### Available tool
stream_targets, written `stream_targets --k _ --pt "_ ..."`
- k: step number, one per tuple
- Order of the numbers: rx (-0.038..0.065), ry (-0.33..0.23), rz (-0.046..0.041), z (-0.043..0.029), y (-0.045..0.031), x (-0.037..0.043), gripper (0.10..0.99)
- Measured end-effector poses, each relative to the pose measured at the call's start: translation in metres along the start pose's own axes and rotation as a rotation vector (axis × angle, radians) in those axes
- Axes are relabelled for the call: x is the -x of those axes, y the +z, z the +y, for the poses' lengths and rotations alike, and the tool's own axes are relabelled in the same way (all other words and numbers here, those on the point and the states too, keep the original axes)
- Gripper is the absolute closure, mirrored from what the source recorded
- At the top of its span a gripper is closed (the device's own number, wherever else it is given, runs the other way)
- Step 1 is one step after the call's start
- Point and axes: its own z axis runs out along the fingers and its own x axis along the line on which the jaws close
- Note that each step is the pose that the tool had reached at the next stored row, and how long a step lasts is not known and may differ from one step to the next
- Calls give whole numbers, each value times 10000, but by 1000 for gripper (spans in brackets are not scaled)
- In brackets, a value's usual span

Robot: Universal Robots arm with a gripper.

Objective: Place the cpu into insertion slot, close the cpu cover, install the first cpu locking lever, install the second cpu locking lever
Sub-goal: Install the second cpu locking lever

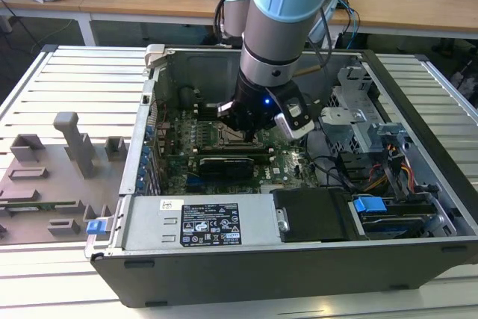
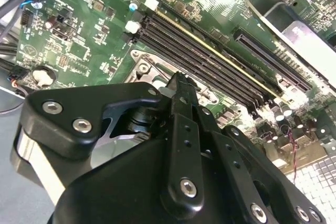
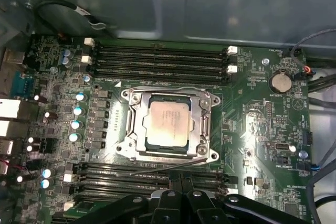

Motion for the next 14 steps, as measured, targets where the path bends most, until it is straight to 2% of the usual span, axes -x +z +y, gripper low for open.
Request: stream_targets --k 10,14 --pt "87 -4 -5 10 137 -121 980" --pt "175 -21 -7 8 205 -267 980"
